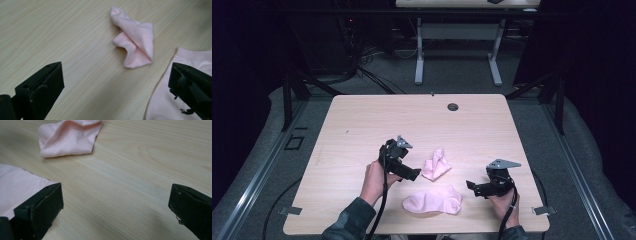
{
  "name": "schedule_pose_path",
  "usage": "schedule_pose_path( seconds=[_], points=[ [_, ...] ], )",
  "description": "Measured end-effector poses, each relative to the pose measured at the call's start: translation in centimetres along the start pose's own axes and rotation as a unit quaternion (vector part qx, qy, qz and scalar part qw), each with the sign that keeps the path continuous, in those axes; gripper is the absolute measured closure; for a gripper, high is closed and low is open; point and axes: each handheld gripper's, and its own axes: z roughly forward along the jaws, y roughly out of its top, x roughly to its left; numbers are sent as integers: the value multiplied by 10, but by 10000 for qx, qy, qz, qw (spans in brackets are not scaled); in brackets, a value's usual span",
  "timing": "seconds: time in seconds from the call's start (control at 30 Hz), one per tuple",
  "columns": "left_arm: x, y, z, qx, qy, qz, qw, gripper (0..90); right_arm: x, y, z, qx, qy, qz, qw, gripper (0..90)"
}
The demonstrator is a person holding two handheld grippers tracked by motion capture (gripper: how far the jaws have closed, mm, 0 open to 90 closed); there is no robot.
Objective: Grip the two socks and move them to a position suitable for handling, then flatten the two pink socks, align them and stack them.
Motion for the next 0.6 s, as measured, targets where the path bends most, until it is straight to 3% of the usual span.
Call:
schedule_pose_path(
  seconds=[0.2, 0.6],
  points=[
    [-1, 19, 7, 72, -27, 152, 9999, 3, -2, -2, 5, 36, 30, 59, 10000, 0],
    [2, 54, 27, 172, -136, 233, 9995, 3, -6, -8, 9, -17, 89, 184, 9998, 0]
  ],
)
